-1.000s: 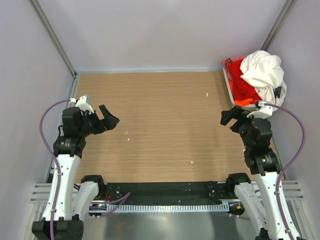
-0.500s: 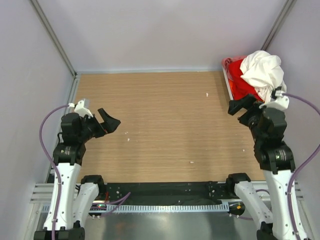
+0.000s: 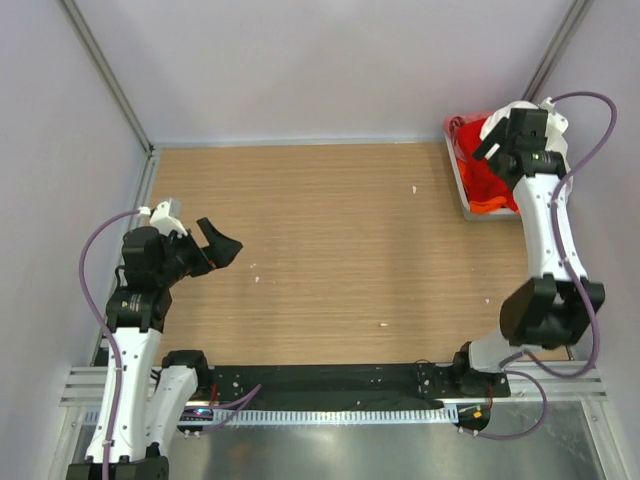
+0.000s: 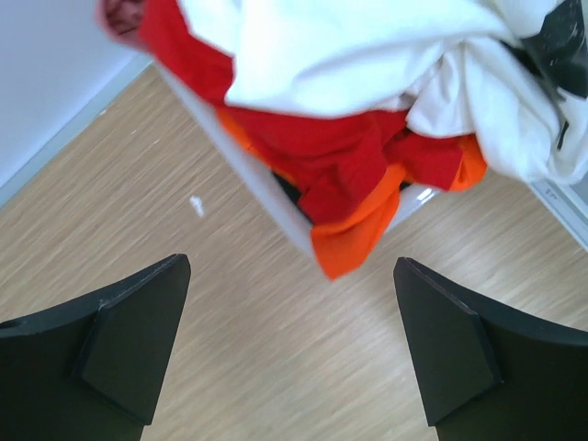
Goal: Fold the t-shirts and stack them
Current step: Grab the tshirt from the pile
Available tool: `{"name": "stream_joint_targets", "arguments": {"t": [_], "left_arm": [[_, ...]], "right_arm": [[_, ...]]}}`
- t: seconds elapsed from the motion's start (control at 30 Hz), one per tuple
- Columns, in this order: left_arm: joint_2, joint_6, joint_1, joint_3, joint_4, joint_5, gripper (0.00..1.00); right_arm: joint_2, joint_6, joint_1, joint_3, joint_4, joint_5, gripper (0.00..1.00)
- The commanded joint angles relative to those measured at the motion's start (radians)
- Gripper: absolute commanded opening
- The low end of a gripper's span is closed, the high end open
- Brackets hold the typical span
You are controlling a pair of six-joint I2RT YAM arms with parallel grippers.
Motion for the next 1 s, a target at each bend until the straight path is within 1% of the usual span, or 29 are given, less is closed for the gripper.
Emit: {"name": "stream_joint_targets", "arguments": {"t": [0.0, 0.07, 0.1, 0.3, 0.33, 0.37, 0.4, 0.43, 0.5, 0.53, 0.57, 0.6, 0.63, 0.7, 0.73, 0.83, 0.87, 0.93, 0.97], "left_arm": [[0.006, -0.006, -0.003, -0.002, 0.025, 0.041, 1.00], [0.013, -0.010, -0.003, -0.005, 0.039, 0.051, 1.00], [0.020, -0.010, -0.003, -0.007, 0.041, 0.056, 1.00], [0.033, -0.009, -0.003, -0.009, 0.044, 0.059, 1.00], [0.033, -0.009, -0.003, -0.009, 0.042, 0.051, 1.00], [0.036, -0.007, -0.001, -0.009, 0.041, 0.047, 1.00], [0.036, -0.007, -0.003, -0.009, 0.041, 0.041, 1.00], [0.040, -0.007, -0.003, -0.007, 0.035, 0.033, 1.00], [0.046, -0.004, -0.003, -0.002, 0.027, 0.022, 1.00], [0.048, -0.004, -0.003, -0.001, 0.027, 0.021, 1.00], [0.049, -0.004, -0.003, -0.001, 0.027, 0.010, 1.00], [0.051, -0.006, -0.003, -0.001, 0.025, 0.004, 1.00], [0.051, -0.003, -0.003, 0.001, 0.025, 0.002, 1.00], [0.051, -0.003, -0.003, 0.001, 0.025, -0.004, 1.00], [0.052, -0.003, -0.003, 0.001, 0.027, -0.001, 1.00], [0.054, -0.003, -0.001, 0.001, 0.028, 0.004, 1.00], [0.056, -0.001, -0.001, 0.002, 0.032, 0.008, 1.00], [0.056, -0.001, 0.000, 0.002, 0.030, 0.013, 1.00], [0.054, 0.000, 0.000, 0.002, 0.030, 0.015, 1.00]], "right_arm": [[0.131, -0.023, -0.061, 0.146, 0.022, 0.008, 1.00], [0.232, -0.038, -0.069, 0.201, 0.032, 0.022, 1.00], [0.271, -0.043, -0.071, 0.267, 0.028, 0.023, 1.00], [0.505, -0.048, -0.072, 0.494, 0.011, 0.023, 1.00], [0.534, -0.051, -0.072, 0.525, -0.003, 0.031, 0.98], [0.559, -0.055, -0.072, 0.578, -0.009, 0.034, 0.94], [0.578, -0.058, -0.072, 0.602, -0.015, 0.034, 0.86], [0.613, -0.063, -0.072, 0.622, -0.029, 0.039, 0.71], [0.631, -0.077, -0.074, 0.643, -0.032, 0.036, 0.54], [0.636, -0.084, -0.074, 0.640, -0.037, 0.045, 0.29], [0.633, -0.090, -0.074, 0.634, -0.035, 0.045, 0.19], [0.627, -0.095, -0.075, 0.608, -0.031, 0.045, 0.06], [0.593, -0.103, -0.075, 0.590, -0.014, 0.052, 0.01], [0.552, -0.110, -0.074, 0.522, 0.018, 0.048, 0.01], [0.506, -0.116, -0.074, 0.512, 0.023, 0.045, 0.01], [0.437, -0.121, -0.062, 0.502, 0.031, -0.004, 0.01], [0.394, -0.129, -0.045, 0.522, 0.032, -0.064, 0.01], [0.362, -0.155, 0.051, 0.559, 0.028, -0.118, 0.01], [0.351, -0.185, 0.091, 0.618, 0.017, -0.142, 0.01]]}}
